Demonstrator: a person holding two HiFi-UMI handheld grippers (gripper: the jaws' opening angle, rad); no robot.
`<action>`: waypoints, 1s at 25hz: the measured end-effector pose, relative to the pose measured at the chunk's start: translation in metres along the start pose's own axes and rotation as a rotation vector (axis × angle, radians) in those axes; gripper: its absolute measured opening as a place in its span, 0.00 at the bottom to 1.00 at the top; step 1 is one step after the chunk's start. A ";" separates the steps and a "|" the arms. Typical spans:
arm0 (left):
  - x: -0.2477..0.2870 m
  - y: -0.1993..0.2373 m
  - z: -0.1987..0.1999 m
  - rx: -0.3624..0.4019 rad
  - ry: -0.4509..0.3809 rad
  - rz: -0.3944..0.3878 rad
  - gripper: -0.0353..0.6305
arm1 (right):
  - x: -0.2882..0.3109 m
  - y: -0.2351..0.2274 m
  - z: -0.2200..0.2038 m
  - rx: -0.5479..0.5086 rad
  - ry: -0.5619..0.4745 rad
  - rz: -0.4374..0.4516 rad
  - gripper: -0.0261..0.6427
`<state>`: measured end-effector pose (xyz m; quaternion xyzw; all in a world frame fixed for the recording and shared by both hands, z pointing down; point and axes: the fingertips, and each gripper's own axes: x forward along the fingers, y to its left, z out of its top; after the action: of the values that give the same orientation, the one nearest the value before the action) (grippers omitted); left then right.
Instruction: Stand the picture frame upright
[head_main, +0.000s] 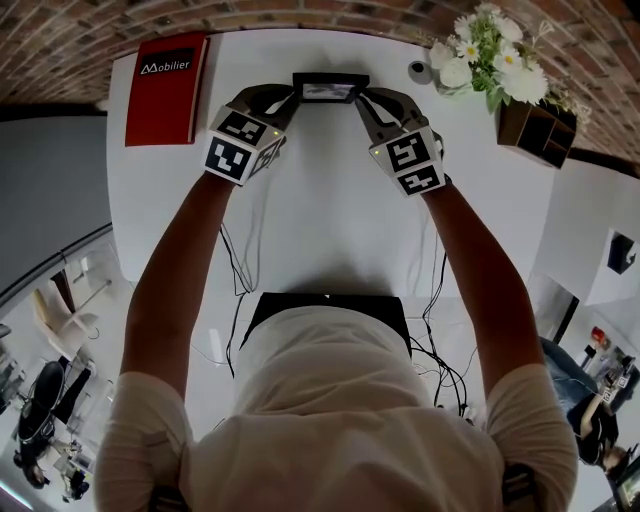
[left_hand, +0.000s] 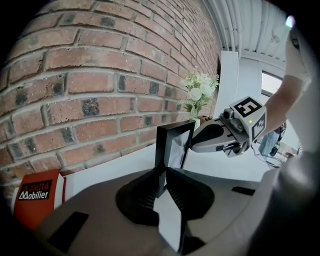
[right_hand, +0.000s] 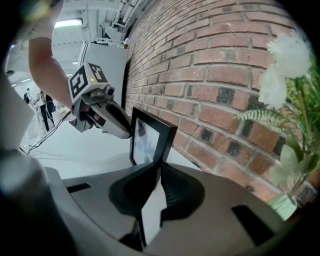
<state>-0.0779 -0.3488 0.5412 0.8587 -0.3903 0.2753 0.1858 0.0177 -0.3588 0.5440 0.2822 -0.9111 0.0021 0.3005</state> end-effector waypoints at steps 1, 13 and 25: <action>0.001 0.000 -0.001 0.002 0.001 0.004 0.11 | 0.000 0.000 0.000 -0.004 -0.002 -0.003 0.09; 0.004 0.005 -0.005 0.015 -0.002 0.028 0.11 | 0.004 0.003 0.000 -0.074 -0.006 -0.029 0.08; 0.005 0.006 -0.004 -0.002 0.000 0.023 0.12 | 0.004 0.002 0.000 -0.051 -0.012 -0.024 0.08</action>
<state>-0.0814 -0.3530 0.5479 0.8539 -0.4004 0.2773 0.1833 0.0142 -0.3593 0.5463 0.2852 -0.9092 -0.0265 0.3022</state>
